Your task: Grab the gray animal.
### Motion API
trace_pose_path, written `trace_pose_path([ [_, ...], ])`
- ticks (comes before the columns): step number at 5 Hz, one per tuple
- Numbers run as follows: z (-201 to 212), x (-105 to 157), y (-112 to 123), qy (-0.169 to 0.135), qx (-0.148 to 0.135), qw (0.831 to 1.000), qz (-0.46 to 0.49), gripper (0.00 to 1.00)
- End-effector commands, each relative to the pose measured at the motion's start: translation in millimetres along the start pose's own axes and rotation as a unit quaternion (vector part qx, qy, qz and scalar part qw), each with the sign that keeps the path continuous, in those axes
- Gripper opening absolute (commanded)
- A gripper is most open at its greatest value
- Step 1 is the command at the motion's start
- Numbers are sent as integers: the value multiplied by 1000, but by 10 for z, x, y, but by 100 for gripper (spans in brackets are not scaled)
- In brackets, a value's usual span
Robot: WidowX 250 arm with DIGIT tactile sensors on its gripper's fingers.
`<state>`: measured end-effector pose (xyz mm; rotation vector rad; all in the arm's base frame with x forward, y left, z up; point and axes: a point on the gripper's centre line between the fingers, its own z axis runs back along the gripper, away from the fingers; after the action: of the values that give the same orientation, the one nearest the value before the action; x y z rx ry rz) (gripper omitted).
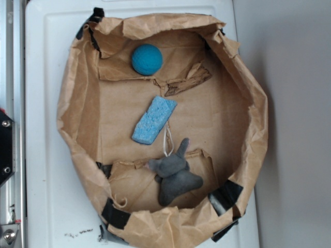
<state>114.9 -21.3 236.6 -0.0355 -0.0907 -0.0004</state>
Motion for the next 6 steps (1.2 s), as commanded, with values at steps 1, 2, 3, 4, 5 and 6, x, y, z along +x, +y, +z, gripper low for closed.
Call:
trace_pose_path([
  [1,0,0,0,0,0,1000,0,100],
  [2,-62,496,23,-26,0,997,-66,100],
  [3,-74,996,3,-52,8,995,-83,100],
  [4,-217,1484,53,-42,-19,986,-158,100],
  [5,-217,1484,53,-42,-19,986,-158,100],
  [6,-217,1484,53,-42,-19,986,-158,100],
])
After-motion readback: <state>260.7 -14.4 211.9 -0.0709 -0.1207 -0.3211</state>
